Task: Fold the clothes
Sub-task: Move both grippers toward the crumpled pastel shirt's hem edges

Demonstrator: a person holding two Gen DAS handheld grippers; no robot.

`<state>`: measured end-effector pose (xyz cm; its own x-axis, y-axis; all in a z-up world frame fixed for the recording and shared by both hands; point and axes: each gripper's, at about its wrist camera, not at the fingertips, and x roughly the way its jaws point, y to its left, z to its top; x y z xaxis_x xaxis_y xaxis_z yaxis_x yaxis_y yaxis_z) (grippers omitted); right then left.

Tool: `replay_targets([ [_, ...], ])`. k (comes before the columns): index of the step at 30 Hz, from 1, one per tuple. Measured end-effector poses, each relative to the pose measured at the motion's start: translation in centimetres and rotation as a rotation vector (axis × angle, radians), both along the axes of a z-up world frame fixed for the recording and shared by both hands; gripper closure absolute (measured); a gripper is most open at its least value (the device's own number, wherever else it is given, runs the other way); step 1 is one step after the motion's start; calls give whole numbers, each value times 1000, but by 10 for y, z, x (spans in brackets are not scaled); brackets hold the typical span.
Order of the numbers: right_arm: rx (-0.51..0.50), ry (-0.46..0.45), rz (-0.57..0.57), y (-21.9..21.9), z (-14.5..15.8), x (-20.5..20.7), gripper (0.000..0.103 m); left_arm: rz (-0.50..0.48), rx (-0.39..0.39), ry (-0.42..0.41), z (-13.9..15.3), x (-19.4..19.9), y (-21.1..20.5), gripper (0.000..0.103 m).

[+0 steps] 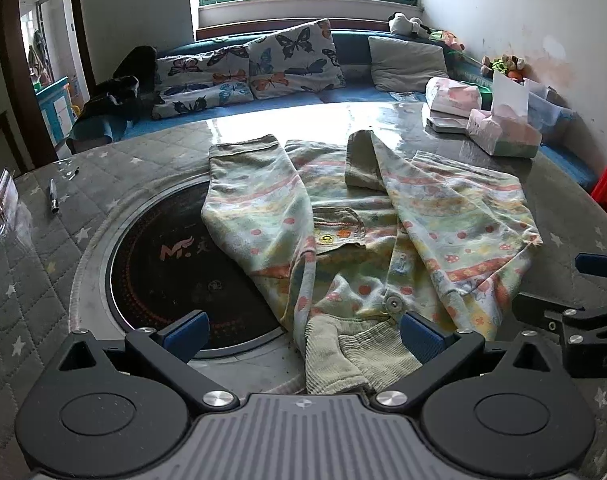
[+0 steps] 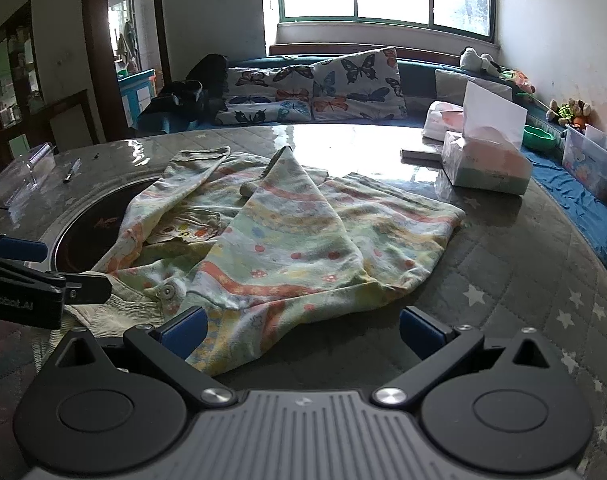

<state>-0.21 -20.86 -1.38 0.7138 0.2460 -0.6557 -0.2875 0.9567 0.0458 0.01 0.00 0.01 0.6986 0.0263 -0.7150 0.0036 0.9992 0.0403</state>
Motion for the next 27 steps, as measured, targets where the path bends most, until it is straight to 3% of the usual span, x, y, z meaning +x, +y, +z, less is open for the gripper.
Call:
replay_targets([
  [27, 4, 47, 36, 19, -7, 0, 0, 61, -24, 32, -3, 2, 8, 0],
])
